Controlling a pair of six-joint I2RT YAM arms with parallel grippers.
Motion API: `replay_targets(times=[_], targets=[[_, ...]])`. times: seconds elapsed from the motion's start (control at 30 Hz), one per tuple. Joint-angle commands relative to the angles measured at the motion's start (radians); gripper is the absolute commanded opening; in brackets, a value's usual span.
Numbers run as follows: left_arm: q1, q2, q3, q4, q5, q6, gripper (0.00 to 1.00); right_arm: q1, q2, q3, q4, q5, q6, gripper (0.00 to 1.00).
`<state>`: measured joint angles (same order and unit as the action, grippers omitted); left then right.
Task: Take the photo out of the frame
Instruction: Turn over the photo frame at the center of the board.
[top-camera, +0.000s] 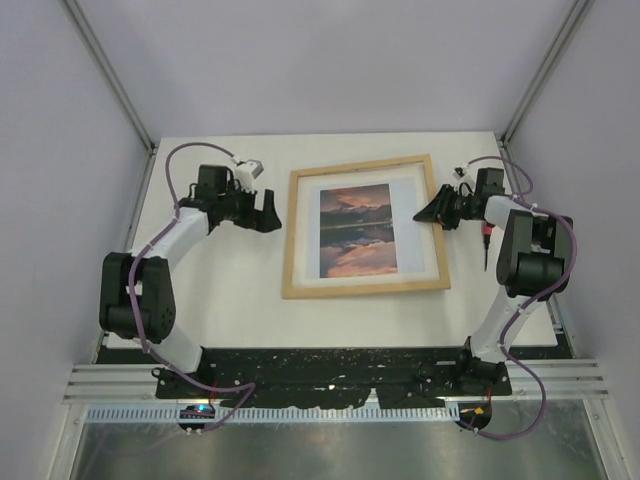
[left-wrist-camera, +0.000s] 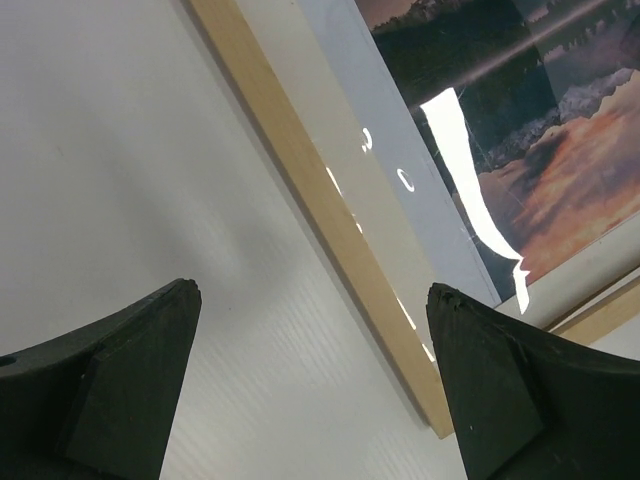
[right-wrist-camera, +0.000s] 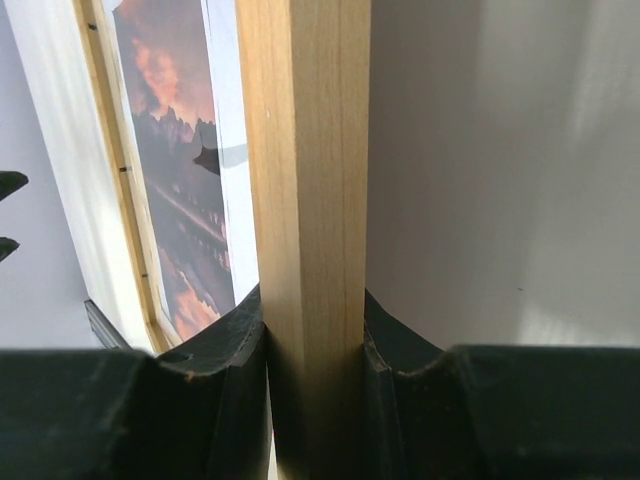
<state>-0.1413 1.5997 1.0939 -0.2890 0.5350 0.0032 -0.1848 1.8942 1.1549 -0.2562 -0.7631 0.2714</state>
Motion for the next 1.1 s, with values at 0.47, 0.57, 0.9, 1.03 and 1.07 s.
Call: replay_targets(times=[0.47,0.57,0.9,1.03,1.07], targets=[[-0.287,0.267,0.348,-0.267,-0.526,0.06,1.0,-0.044,-0.007,0.123,-0.189,0.364,-0.245,0.59],[-0.311,0.313,0.399,-0.314,-0.527,0.026,1.0,-0.044,-0.017,0.121,-0.201,0.369,-0.256,0.6],[-0.356,0.445,0.531,-0.407,-0.575,-0.032,1.0,-0.036,-0.007,0.108,-0.212,0.363,-0.296,0.61],[-0.371,0.471,0.555,-0.412,-0.57,-0.037,1.0,-0.025,-0.004,0.092,-0.198,0.377,-0.307,0.61],[-0.374,0.477,0.56,-0.414,-0.564,-0.04,1.0,-0.025,-0.003,0.088,-0.196,0.378,-0.307,0.61]])
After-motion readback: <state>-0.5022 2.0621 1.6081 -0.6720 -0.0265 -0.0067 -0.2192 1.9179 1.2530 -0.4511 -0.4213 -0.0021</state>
